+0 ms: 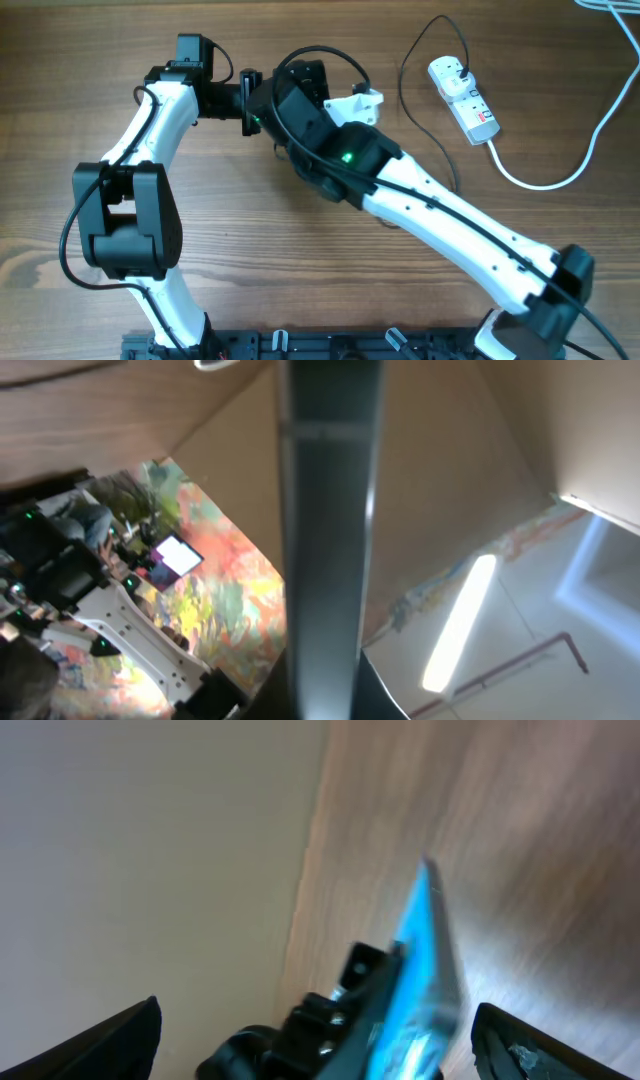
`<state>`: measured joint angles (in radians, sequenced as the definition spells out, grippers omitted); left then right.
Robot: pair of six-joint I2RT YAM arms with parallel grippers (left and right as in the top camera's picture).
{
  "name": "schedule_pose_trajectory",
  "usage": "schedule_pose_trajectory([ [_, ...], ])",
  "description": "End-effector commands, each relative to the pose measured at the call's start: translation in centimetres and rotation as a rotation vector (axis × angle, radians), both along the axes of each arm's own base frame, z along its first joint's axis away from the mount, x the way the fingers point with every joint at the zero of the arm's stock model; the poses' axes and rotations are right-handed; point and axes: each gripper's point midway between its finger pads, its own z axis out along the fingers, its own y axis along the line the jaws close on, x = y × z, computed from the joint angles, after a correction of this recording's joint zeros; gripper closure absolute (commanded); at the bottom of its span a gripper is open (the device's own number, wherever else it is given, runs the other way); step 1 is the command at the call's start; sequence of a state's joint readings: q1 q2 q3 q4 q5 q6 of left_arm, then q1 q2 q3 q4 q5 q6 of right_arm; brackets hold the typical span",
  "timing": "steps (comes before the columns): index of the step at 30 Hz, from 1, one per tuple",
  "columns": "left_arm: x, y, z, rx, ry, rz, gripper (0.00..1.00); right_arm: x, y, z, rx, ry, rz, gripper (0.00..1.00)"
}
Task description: Plug charger to phone and switch on socket
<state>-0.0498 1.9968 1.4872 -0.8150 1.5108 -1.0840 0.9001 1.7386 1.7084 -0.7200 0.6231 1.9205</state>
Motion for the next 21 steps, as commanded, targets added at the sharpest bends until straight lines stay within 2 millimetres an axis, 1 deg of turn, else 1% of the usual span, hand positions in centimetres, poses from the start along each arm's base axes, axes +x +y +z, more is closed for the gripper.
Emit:
schedule_pose_trajectory([
  [1, 0.5, 0.6, -0.6, 0.086, -0.041, 0.035, 0.96, -1.0, -4.5, 7.8, -0.227, -0.195, 0.034, 0.0],
  [2, 0.9, 0.8, -0.8, 0.097, -0.083, 0.04, 0.96, -1.5, -5.2, 8.8, -0.293, -0.213, 0.067, 0.0],
  [3, 1.5, 0.9, -0.8, 0.101, -0.18, 0.044, 0.96, -1.8, -6.2, 9.8, -0.402, -0.232, 0.126, 0.0],
  [4, 2.1, 1.0, -0.7, 0.111, -0.276, 0.048, 0.96, -2.0, -6.9, 10.3, -0.469, -0.237, 0.163, 0.0],
  [5, 2.6, 1.1, -0.8, 0.123, -0.346, 0.05, 0.96, -2.0, -7.8, 10.5, -0.545, -0.231, 0.211, 0.01],
  [6, 2.9, 1.1, -0.8, 0.128, -0.42, 0.048, 0.96, -1.9, -9.1, 10.0, -0.649, -0.196, 0.291, 0.0],
  [7, 3.1, 1.1, -0.7, 0.128, -0.497, 0.043, 0.96, -1.9, -10.1, 9.3, -0.7, -0.16, 0.33, 0.0],
  [8, 3.3, 1.1, -0.5, 0.127, -0.557, 0.038, 0.96, -1.8, -11.6, 8.1, -0.75, -0.097, 0.362, 0.0],
  [10, 3.3, 0.9, -0.5, 0.126, -0.629, 0.028, 0.96, -2.0, -14.0, 5.5, -0.776, 0.034, 0.412, 0.0],
  [12, 3.2, 0.4, -0.1, 0.12, -0.708, 0.011, 0.96, -2.7, -17.2, 1.0, -0.767, 0.239, 0.454, 0.0],
  [13, 3.3, 0.2, 0.4, 0.117, -0.793, 0.005, 0.96, -2.9, -18.3, -0.8, -0.767, 0.318, 0.462, 0.0],
  [14, 3.6, 0.2, 0.9, 0.124, -0.872, 0.005, 0.96, -3.1, -18.9, -2.2, -0.766, 0.37, 0.467, 0.0],
  [15, 4.3, 0.4, 0.8, 0.175, -0.921, 0.017, 0.96, -3.3, -19.1, -3.9, -0.762, 0.427, 0.485, 0.0],
  [16, 5.3, 1.1, 0.1, 0.274, -0.92, 0.048, 0.96, -3.4, -19.1, -5.3, -0.759, 0.464, 0.503, 0.0],
  [17, 6.2, 1.9, -0.7, 0.363, -0.905, 0.078, 0.96, -3.4, -18.6, -7.1, -0.77, 0.488, 0.556, 0.0],
  [18, 7.1, 2.8, -1.6, 0.456, -0.904, 0.105, 0.96, -3.3, -17.7, -8.6, -0.79, 0.492, 0.653, 0.0],
  [19, 7.9, 3.9, -2.6, 0.545, -0.896, 0.127, 0.96, -3.3, -16.1, -10.6, -0.801, 0.479, 0.811, 0.0],
  [20, 8.2, 4.9, -3.6, 0.617, -0.863, 0.14, 0.96, -3.3, -14.7, -12.2, -0.796, 0.46, 0.935, 0.0],
  [21, 8.0, 6.0, -4.8, 0.678, -0.808, 0.142, 0.96, -3.4, -13.5, -14.0, -0.777, 0.451, 1.028, 0.0],
])
